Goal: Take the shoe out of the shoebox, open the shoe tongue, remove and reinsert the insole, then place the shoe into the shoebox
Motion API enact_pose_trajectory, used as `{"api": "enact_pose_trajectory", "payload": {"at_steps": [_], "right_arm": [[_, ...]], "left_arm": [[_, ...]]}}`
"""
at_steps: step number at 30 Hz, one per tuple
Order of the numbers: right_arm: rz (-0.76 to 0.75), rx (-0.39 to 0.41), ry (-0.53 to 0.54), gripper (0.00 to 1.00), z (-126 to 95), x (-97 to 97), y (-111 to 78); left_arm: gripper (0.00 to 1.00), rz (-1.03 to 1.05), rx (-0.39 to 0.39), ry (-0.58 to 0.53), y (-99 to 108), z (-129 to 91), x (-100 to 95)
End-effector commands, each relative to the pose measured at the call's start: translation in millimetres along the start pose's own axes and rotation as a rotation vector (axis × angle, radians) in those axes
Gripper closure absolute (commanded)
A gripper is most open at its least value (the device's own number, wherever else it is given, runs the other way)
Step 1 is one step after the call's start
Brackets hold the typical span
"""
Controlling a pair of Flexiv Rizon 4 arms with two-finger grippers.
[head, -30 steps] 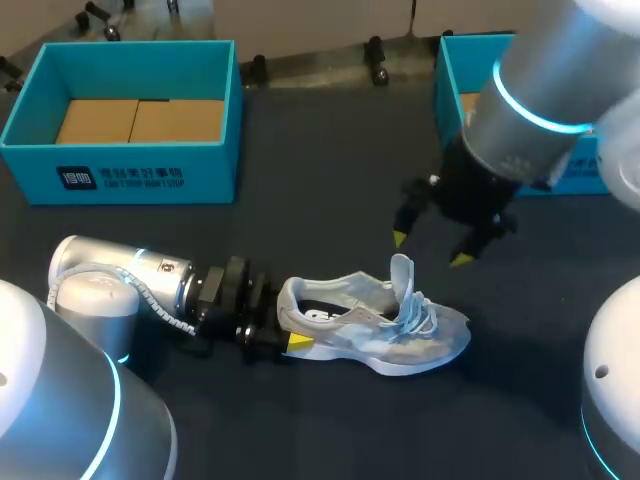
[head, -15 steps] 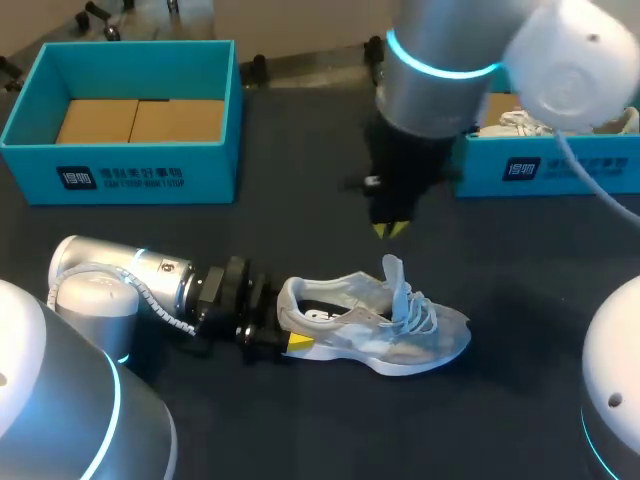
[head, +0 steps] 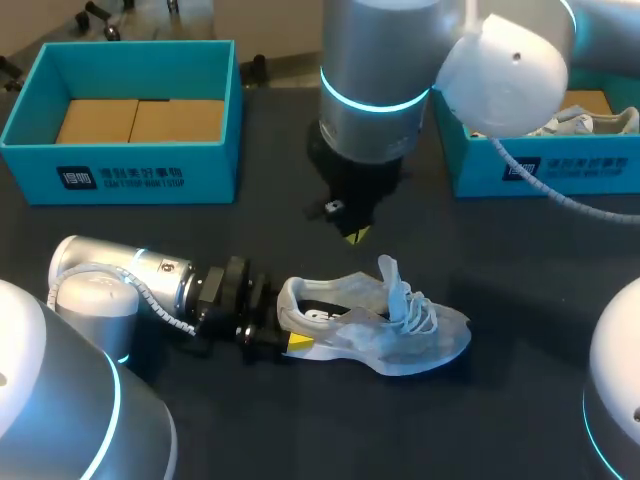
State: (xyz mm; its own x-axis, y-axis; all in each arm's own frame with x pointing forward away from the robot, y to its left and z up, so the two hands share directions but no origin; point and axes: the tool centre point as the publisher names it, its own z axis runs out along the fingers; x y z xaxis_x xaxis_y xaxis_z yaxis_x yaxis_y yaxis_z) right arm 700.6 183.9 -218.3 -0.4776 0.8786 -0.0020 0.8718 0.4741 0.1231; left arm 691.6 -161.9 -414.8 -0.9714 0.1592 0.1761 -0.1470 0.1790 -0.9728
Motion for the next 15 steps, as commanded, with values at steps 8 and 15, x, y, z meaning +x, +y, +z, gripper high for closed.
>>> {"api": "enact_pose_trajectory", "payload": {"at_steps": [8,15], "right_arm": [[-0.366,0.017,-0.016,1.0,31.3,13.7,7.4],[-0.652,-0.013,0.069,1.0,43.6,27.3,9.1]], "left_arm": [[1.0,0.0,-0.001,-0.002,1.4,-0.4,-0.4],[1.0,0.0,-0.001,-0.002,1.4,-0.4,-0.4]]}}
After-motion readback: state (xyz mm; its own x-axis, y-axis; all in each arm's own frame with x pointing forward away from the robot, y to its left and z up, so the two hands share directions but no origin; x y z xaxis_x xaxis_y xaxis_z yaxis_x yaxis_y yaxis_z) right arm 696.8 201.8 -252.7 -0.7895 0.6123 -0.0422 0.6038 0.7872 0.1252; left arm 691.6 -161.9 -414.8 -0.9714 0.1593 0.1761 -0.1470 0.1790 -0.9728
